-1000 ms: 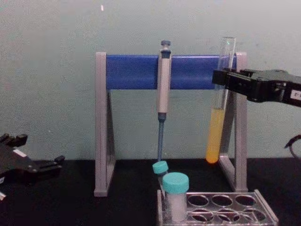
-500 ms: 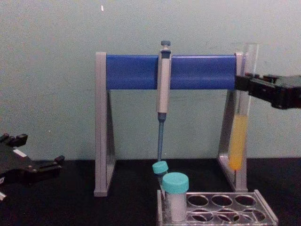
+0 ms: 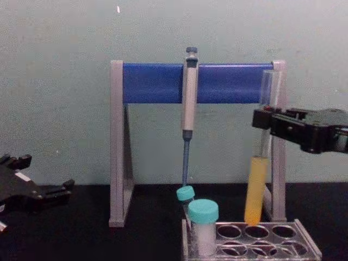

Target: Pick up the test tube from the test tube rack, shake it, then place it back into the test tube rack.

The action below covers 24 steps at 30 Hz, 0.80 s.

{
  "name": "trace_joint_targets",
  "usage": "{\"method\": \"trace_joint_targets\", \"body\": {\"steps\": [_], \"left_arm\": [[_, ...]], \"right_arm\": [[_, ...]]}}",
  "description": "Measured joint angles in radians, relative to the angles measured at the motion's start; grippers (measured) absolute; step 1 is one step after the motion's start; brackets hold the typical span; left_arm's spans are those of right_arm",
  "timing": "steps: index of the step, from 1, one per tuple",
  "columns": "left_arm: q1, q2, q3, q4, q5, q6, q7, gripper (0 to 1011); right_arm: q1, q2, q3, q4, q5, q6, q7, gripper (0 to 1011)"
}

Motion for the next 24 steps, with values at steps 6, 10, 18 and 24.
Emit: {"method": "trace_joint_targets", "body": {"steps": [6, 10, 18, 24], "left_arm": [[0.0, 0.0, 0.0, 0.0, 0.0, 0.0, 0.0, 1001], [0.0, 0.0, 0.0, 0.0, 0.0, 0.0, 0.0, 1001], [0.0, 0.0, 0.0, 0.0, 0.0, 0.0, 0.0, 1001], [0.0, 0.0, 0.0, 0.0, 0.0, 0.0, 0.0, 1001]], "right_arm": [[0.046, -0.032, -0.021, 0.045, -0.001, -0.005, 0.003, 229], [0.075, -0.049, -0.024, 0.076, -0.004, -0.007, -0.006, 229], [0.104, -0.06, -0.016, 0.111, -0.019, -0.006, -0.028, 229], [0.104, -0.057, -0.008, 0.113, -0.021, -0.004, -0.032, 229]]}}
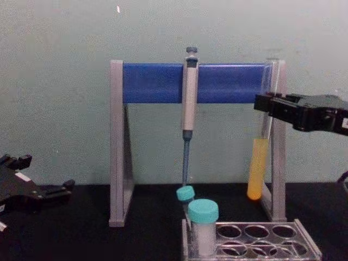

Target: Pick up the test tube from the test tube rack, shake it, then place it back into the test tube rack.

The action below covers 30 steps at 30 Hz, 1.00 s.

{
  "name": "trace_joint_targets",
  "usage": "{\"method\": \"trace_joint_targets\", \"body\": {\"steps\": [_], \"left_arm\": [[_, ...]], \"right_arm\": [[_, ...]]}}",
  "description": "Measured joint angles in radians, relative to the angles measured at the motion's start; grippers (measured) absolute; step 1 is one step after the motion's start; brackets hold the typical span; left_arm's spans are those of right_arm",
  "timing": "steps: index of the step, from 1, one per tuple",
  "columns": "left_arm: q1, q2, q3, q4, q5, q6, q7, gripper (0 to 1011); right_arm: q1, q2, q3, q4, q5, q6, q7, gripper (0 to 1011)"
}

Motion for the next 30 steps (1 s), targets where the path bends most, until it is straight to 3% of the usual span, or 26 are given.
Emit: {"method": "trace_joint_targets", "body": {"steps": [10, 19, 24, 30], "left_arm": [[0.0, 0.0, 0.0, 0.0, 0.0, 0.0, 0.0, 1001], [0.0, 0.0, 0.0, 0.0, 0.0, 0.0, 0.0, 1001], [0.0, 0.0, 0.0, 0.0, 0.0, 0.0, 0.0, 1001], [0.0, 0.0, 0.0, 0.0, 0.0, 0.0, 0.0, 1001]], "right_arm": [[-0.025, 0.019, 0.026, -0.01, -0.004, 0.0, -0.014, 229], [-0.113, 0.07, 0.052, -0.092, 0.005, 0.003, -0.009, 229], [-0.143, 0.08, 0.045, -0.124, 0.014, 0.003, 0.011, 229], [-0.13, 0.066, 0.012, -0.128, 0.021, 0.003, 0.037, 229]]}}
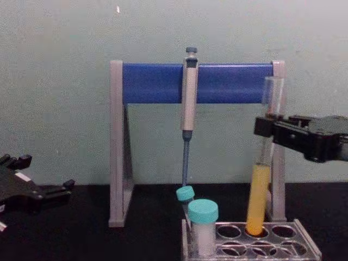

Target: Pick up the test tube from the test tube rack, shake it, then place it back into the test tube rack.

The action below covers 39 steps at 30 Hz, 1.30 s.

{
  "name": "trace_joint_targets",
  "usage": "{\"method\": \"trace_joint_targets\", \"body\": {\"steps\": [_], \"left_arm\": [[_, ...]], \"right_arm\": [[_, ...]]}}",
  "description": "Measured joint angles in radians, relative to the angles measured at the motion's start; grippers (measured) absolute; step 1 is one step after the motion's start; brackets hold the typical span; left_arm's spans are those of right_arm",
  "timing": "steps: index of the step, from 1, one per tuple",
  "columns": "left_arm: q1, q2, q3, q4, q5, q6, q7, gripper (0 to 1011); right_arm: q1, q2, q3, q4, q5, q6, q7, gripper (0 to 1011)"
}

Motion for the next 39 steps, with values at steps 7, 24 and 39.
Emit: {"method": "trace_joint_targets", "body": {"steps": [7, 24, 39], "left_arm": [[0.0, 0.0, 0.0, 0.0, 0.0, 0.0, 0.0, 1001], [0.0, 0.0, 0.0, 0.0, 0.0, 0.0, 0.0, 1001], [0.0, 0.0, 0.0, 0.0, 0.0, 0.0, 0.0, 1001]], "right_arm": [[0.067, -0.041, -0.032, 0.055, -0.001, 0.0, 0.006, 229], [0.137, -0.068, -0.02, 0.133, -0.024, -0.003, -0.034, 229], [0.13, -0.062, -0.008, 0.133, -0.029, -0.005, -0.033, 229]]}}
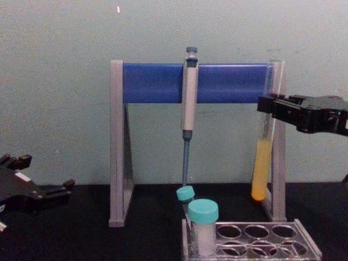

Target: Pick up the test tube from the test tube rack, shake it, then place it back into the test tube rack.

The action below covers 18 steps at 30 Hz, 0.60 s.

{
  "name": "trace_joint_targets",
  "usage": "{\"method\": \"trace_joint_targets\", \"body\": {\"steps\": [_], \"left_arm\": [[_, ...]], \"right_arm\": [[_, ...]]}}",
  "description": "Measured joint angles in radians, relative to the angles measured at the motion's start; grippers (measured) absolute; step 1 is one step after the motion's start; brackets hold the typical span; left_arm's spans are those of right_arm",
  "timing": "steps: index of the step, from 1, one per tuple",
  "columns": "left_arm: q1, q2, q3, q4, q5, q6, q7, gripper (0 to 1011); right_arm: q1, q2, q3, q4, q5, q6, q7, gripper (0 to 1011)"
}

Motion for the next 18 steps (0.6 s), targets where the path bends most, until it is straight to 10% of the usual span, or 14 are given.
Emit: {"method": "trace_joint_targets", "body": {"steps": [18], "left_arm": [[0.0, 0.0, 0.0, 0.0, 0.0, 0.0, 0.0, 1001]], "right_arm": [[-0.136, 0.083, 0.049, -0.139, 0.013, 0.006, -0.004, 229]]}}
